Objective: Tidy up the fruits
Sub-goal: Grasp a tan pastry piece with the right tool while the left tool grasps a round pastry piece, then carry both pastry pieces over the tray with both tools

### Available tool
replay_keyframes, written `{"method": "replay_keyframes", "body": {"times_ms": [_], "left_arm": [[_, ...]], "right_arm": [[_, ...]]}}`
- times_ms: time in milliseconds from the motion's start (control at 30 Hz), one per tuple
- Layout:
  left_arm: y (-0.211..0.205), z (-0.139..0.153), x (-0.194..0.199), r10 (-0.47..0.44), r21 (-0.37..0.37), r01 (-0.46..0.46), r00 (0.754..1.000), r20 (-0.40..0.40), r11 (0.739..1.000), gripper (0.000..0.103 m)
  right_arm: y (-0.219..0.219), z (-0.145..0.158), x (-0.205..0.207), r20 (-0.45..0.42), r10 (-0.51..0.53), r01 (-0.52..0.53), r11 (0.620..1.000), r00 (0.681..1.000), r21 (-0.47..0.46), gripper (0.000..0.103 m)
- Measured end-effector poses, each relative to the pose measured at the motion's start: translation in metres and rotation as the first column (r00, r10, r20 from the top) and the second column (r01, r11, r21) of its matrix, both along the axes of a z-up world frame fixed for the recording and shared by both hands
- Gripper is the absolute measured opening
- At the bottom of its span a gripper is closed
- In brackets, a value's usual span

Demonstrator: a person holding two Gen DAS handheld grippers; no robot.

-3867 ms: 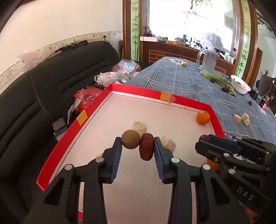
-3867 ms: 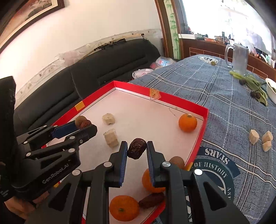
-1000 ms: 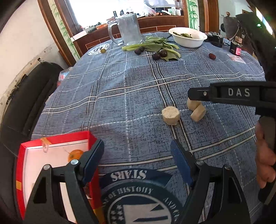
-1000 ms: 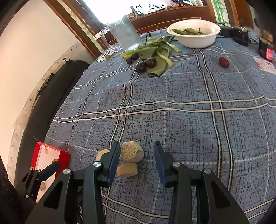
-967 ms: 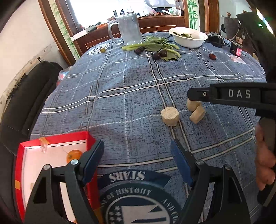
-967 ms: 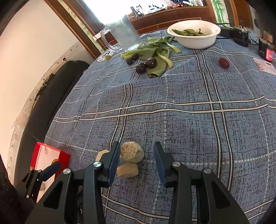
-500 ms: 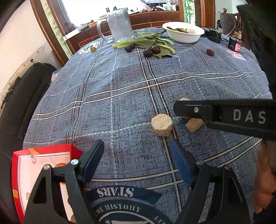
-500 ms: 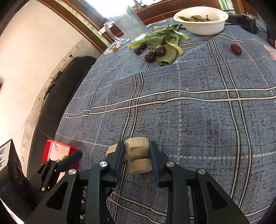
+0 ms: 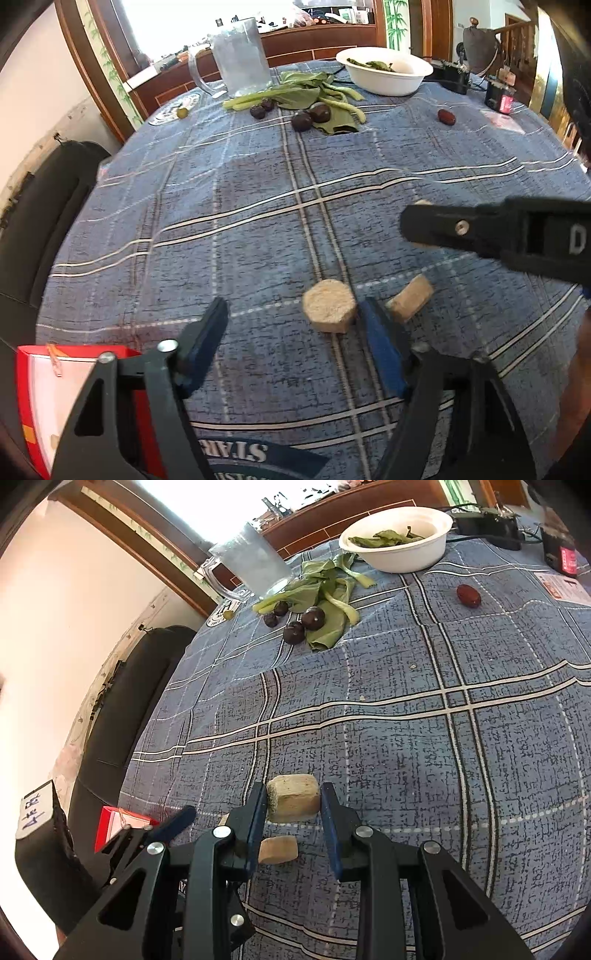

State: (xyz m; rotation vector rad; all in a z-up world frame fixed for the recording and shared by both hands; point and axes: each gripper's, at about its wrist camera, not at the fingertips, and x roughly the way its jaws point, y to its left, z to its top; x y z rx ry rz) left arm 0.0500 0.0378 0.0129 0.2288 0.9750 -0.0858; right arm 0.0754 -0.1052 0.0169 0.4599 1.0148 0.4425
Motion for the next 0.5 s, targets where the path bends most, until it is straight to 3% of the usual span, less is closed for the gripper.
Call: {"method": "replay_keyframes", "body": {"times_ms": [167,333,500], "left_arm": [[-0.009,0.001,-0.004,-0.042,-0.049,0.041,0.999,-0.010,0.998,0.031],[-0.009,0.010,-0.018,-0.032,-0.069,0.032,0.999,0.015,0.997,0.031],[0.007,0.040,-0.051,0.009,-0.111,0.003,0.994,0.110,0.994,0.031]], "right_arm": [[0.001,0.004,-0.002,0.017,-0.002,0.002,1.000,1.000,0.009,0.028],[0.001,0.010,-0.007,0.046,0.005,-0.006,1.000,0.999,0.022,0.028],[0.008,0.019,-0.017,0.101,0.031,-0.033,0.999,0.994,0.026,0.028]]}}
